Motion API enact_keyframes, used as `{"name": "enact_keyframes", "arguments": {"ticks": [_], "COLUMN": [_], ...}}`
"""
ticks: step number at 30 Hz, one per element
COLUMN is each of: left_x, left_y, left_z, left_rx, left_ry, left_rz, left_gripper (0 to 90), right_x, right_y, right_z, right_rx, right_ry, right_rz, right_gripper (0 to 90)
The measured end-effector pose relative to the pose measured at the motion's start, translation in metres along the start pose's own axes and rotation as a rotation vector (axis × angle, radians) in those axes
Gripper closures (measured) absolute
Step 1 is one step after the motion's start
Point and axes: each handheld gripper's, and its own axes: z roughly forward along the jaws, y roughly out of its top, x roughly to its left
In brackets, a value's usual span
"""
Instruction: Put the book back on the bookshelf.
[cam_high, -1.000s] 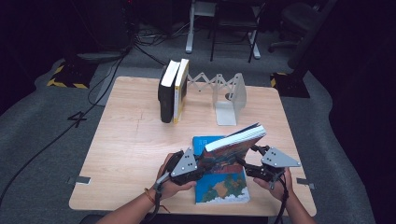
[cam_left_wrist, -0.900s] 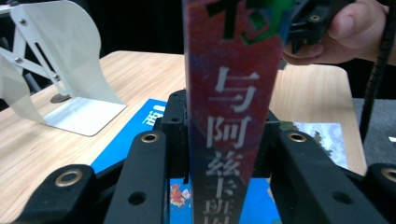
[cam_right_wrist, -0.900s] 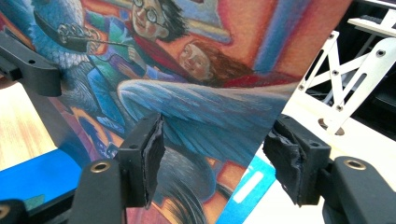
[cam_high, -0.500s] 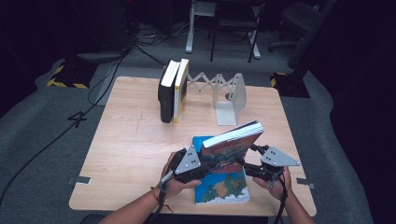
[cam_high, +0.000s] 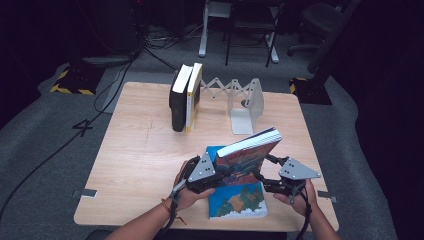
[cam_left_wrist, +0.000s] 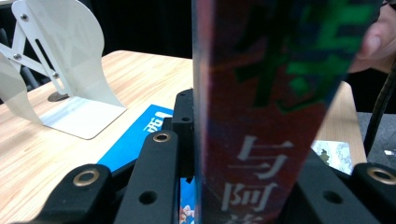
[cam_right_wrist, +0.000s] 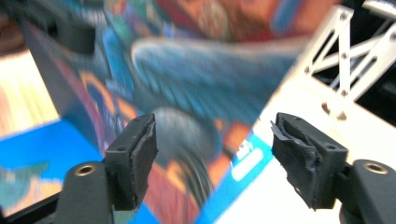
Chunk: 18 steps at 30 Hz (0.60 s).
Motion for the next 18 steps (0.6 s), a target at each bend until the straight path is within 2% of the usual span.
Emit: {"name": "enact_keyframes", "arguments": {"ticks": [2, 4, 6, 8, 11, 13, 16, 18], "left_x": [0.000, 0.000, 0.000, 0.000, -0.001, 0.000, 0.000, 0.001], "left_y": [0.000, 0.000, 0.000, 0.000, 0.000, 0.000, 0.000, 0.000], "left_z": [0.000, -0.001, -0.001, -0.001, -0.001, -0.001, -0.001, -0.001], "left_rx": [-0.001, -0.001, -0.002, -0.002, 0.000, 0.000, -0.002, -0.003], "left_ry": [-0.005, -0.008, -0.012, -0.014, -0.017, -0.020, -0.020, -0.020], "left_rz": [0.000, 0.007, 0.010, 0.011, 0.017, 0.019, 0.021, 0.016], "left_gripper": [73.8, 73.8, 73.8, 73.8, 73.8, 73.7, 73.7, 73.7], "right_x": [-0.004, -0.009, -0.012, -0.015, -0.020, -0.021, -0.021, -0.022], "right_y": [-0.003, -0.013, -0.029, -0.044, -0.071, -0.085, -0.096, -0.110], "right_z": [-0.003, -0.008, -0.013, -0.018, -0.026, -0.031, -0.034, -0.037], "right_rx": [0.030, 0.056, 0.120, 0.162, 0.207, 0.227, 0.242, 0.257], "right_ry": [0.000, 0.004, -0.017, -0.034, -0.058, -0.065, -0.073, -0.068], "right_rz": [-0.001, 0.038, 0.034, 0.040, 0.094, 0.115, 0.133, 0.177], "right_gripper": [29.2, 29.0, 28.8, 28.6, 28.1, 27.7, 27.2, 27.1]}}
